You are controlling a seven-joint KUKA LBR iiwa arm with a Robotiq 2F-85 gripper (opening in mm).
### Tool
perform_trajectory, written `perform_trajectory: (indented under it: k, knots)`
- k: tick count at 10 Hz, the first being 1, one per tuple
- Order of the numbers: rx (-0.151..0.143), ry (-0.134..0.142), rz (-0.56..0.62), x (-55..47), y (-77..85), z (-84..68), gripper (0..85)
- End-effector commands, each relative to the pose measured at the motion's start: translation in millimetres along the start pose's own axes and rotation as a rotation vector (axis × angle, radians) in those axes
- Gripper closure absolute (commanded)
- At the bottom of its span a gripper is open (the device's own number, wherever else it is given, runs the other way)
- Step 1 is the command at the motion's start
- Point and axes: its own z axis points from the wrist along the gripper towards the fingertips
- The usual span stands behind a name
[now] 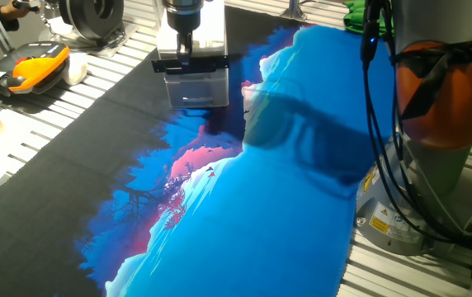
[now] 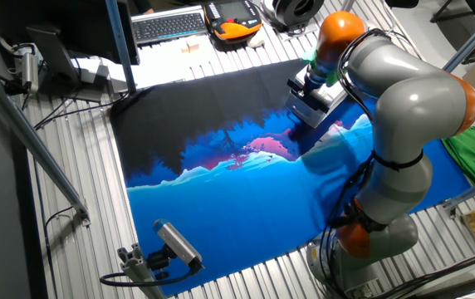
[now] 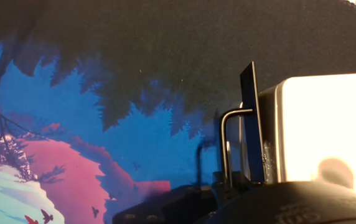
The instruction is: Grasp the handle and close the drawer
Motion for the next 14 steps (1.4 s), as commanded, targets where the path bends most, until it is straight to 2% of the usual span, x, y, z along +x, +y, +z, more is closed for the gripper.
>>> perform_trajectory:
  k: [1,2,3,6,9,12,14]
  knots:
    - [0.005,-0.002,0.000,0.0,-0.2,-0.5,68.0]
    - [0.011,-0.004,0.000,-0.1,-0.3,-0.6,68.0]
    - [0.015,-0.004,0.000,-0.2,-0.2,-0.5,51.0]
    - [0.025,-0.015,0.016,-1.1,1.0,0.0,51.0]
    - [0.014,-0.024,0.028,-4.1,6.2,-1.1,51.0]
    - [0.017,-0.025,0.029,-6.7,7.8,-9.9,51.0]
    - [0.021,-0.024,0.045,-13.5,16.0,-16.0,51.0]
